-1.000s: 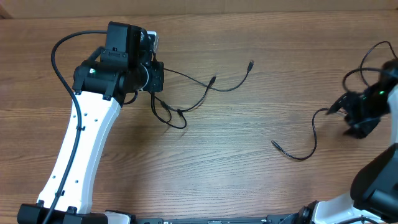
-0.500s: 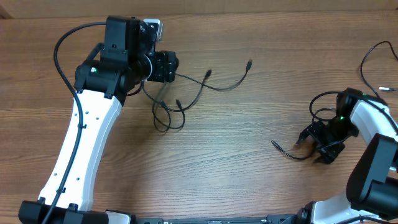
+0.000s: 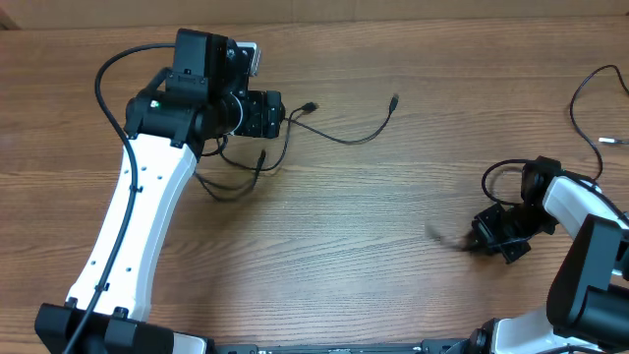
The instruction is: Untangle cables
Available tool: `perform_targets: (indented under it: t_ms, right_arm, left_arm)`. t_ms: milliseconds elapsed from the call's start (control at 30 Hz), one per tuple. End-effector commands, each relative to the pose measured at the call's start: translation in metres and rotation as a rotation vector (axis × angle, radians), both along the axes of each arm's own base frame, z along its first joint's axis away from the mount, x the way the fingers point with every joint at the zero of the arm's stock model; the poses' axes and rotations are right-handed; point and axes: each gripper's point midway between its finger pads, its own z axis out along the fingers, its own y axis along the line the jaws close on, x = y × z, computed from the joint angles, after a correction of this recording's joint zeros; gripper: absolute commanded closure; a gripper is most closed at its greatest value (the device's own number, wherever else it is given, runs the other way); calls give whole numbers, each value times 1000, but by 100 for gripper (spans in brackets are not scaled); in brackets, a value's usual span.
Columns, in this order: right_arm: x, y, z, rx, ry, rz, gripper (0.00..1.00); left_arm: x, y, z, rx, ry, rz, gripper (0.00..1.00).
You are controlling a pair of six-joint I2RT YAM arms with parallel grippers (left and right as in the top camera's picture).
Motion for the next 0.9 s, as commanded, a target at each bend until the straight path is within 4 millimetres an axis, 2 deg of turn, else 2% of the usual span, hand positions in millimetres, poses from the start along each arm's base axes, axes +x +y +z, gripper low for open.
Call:
perform_targets:
  t_ms: [0, 133, 200, 333, 400, 467, 633, 800, 867]
  right_arm:
    - [-9, -8, -14, -61, 36, 0, 96]
    - [3, -14, -15, -89, -10, 3, 96]
    - [14, -25, -12, -135, -34, 15, 96]
    - [43, -49, 15, -227, -90, 79, 96]
    - [66, -58, 38, -248, -152, 136, 96]
    - [95, -69, 70, -286, -237, 196, 96]
    - [148, -115, 151, -526, -390, 212, 96]
    - [175, -180, 241, -936, -464, 200, 96]
    - [180, -202, 270, -1090, -472, 177, 96]
  left_arm:
    - [0, -1, -6, 11, 13, -1, 17]
    - [-4, 0, -14, 17, 35, -1, 20]
    - [-6, 3, -23, 35, 54, 8, 21]
    - [-12, 10, -53, 75, 99, 25, 16]
    - [-16, 13, -71, 92, 124, 31, 12]
    - [-21, 15, -86, 100, 148, 31, 11]
    - [-29, 18, -106, 113, 184, 33, 10]
    - [-32, 18, -110, 117, 197, 33, 11]
    - [-32, 18, -110, 116, 196, 33, 11]
